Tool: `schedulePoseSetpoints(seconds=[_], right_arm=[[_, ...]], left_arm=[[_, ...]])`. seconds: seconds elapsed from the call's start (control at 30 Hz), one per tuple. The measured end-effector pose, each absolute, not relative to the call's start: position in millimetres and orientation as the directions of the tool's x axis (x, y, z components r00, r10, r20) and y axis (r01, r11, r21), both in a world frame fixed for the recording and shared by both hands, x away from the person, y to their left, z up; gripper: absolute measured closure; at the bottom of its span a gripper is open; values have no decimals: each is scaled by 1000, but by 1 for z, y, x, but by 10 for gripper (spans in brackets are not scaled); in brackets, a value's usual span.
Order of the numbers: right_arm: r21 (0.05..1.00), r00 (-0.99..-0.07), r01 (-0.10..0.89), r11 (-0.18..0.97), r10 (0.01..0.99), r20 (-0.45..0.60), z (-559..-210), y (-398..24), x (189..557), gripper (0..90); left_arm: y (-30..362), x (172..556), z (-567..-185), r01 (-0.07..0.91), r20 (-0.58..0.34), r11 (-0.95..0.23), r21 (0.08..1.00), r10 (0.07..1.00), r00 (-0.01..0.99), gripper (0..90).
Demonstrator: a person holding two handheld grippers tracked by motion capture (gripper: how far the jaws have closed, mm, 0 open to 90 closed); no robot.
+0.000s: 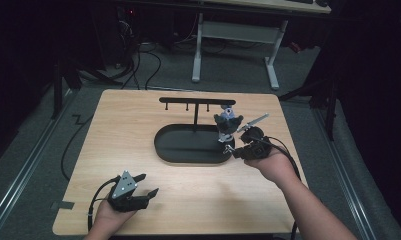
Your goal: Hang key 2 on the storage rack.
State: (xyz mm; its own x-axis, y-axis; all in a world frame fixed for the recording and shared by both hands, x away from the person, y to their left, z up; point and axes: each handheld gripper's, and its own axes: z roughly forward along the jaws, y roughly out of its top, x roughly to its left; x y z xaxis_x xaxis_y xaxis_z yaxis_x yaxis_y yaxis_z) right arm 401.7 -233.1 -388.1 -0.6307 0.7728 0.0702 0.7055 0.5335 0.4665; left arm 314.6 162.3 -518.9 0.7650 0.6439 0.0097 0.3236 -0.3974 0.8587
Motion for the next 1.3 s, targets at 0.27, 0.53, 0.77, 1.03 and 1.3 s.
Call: schedulePoseSetpoints(seconds=[0.27, 0.53, 0.77, 1.03, 1.3], right_arm=[[470, -627, 710, 525, 775, 81, -378, -224, 417, 848], [477, -626, 706, 523, 776, 76, -366, -213, 430, 848], [490, -619, 703, 514, 783, 66, -353, -205, 441, 849], [511, -612, 696, 503, 789, 56, -338, -199, 453, 849], [519, -603, 699, 493, 795, 57, -330, -191, 465, 848]], left_arm=[[165, 315, -519, 323, 5, -390, 862, 645, 764, 320], [167, 315, -518, 325, -4, -379, 867, 646, 763, 320], [166, 315, -519, 325, -3, -389, 862, 637, 771, 320], [167, 315, -518, 325, -5, -390, 861, 634, 773, 320], [167, 315, -518, 325, -4, -394, 859, 632, 775, 321]])
